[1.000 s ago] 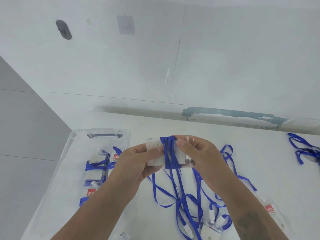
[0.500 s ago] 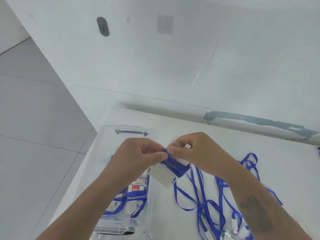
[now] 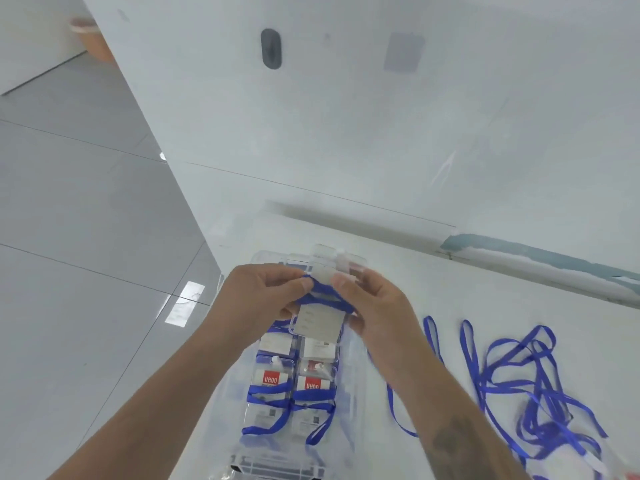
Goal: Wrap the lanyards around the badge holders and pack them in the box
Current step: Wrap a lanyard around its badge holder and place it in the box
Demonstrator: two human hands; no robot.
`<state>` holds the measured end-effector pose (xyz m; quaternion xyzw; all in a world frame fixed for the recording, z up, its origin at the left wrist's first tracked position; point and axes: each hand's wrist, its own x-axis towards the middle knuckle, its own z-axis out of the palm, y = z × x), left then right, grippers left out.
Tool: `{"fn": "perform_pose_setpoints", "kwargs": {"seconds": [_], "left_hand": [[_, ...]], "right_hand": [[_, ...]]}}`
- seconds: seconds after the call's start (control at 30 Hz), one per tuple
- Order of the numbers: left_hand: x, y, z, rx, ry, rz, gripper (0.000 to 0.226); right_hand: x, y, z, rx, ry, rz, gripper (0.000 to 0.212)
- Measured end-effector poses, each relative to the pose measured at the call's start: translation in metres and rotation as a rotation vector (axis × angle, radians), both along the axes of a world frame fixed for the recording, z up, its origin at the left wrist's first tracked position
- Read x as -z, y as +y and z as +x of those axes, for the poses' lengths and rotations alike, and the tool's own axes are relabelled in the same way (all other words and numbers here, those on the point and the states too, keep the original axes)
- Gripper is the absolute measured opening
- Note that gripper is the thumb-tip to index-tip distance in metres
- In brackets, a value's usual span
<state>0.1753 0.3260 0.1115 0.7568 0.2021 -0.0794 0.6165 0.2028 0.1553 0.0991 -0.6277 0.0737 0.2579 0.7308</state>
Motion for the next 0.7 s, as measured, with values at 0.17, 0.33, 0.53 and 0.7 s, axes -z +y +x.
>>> {"fn": "perform_pose_setpoints", "kwargs": {"seconds": [0.17,0.33,0.53,0.7], "left_hand": [[0.019,0.007,0.002,-0.150,0.027,-0.056,0.005],[0.039,0.003,-0.003,-0.173,0.104,-0.041,0.011],[0.069,-0.011,-0.006,-0.113,0.208,0.021,0.017],[0.102,-0.019,-0.009,-0.096,0.329,0.083,0.003]], "right_hand": [[0.024,0.040,-0.038,0.266,0.312,0.138,0.025],[0.034,0.062,-0.063,0.588,0.692,0.310,0.027],[0.040,0.068,-0.073,0.727,0.844,0.347,0.021],[0.046,0.068,-0.074,0.746,0.906,0.303,0.029]]}}
